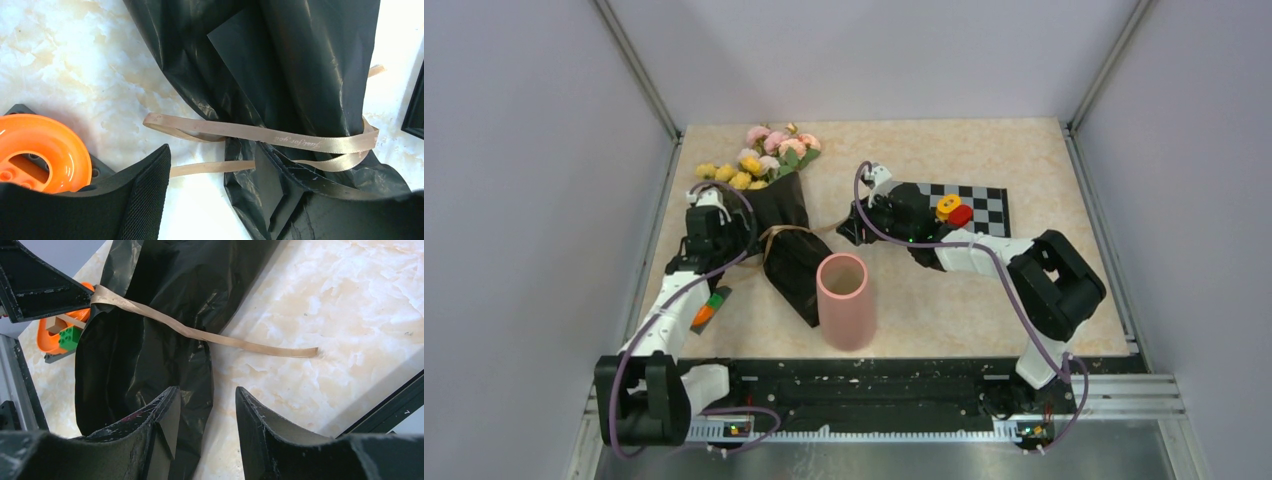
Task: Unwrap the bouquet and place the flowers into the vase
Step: Untie the ribbon from the wrapping paper.
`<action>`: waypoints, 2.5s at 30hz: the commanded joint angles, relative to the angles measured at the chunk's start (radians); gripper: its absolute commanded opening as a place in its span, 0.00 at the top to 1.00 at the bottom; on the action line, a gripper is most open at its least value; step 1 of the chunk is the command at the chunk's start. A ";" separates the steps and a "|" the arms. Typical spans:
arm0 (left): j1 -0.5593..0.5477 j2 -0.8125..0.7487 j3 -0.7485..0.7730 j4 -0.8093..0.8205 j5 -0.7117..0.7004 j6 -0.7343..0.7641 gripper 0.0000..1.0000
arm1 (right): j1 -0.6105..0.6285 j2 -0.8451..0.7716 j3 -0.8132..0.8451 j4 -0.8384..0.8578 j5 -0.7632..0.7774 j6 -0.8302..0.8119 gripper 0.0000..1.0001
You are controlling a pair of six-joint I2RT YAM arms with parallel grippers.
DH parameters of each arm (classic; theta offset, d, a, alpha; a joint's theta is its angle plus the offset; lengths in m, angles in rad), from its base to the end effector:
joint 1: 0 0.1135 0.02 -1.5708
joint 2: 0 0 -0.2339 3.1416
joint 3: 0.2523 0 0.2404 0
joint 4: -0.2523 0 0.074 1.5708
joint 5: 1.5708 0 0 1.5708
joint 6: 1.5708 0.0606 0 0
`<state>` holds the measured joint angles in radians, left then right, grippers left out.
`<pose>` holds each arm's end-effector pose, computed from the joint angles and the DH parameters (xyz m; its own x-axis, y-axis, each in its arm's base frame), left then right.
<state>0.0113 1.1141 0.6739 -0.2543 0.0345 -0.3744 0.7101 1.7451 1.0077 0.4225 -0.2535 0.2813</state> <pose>0.2564 0.0008 0.1924 -0.6012 -0.3723 -0.7071 -0.2199 0.9278 -0.3015 0.2929 0.2719 0.1907 -0.4510 -0.0333 -0.8919 -0.7148 0.6119 0.3386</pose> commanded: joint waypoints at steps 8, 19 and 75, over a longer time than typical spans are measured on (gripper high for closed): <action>-0.021 0.063 0.008 0.113 0.002 0.063 0.40 | -0.009 -0.046 -0.005 0.019 -0.026 -0.007 0.53; -0.091 0.113 0.027 0.131 -0.078 0.098 0.40 | -0.009 -0.045 -0.003 0.014 -0.035 -0.011 0.53; -0.142 0.075 -0.035 0.230 -0.097 0.070 0.36 | -0.009 -0.011 0.029 0.018 -0.092 0.015 0.50</action>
<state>-0.1261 1.1831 0.5892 -0.0967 -0.0853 -0.3367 0.7094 1.7451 1.0077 0.4183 -0.3237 0.2920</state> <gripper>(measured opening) 0.640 0.495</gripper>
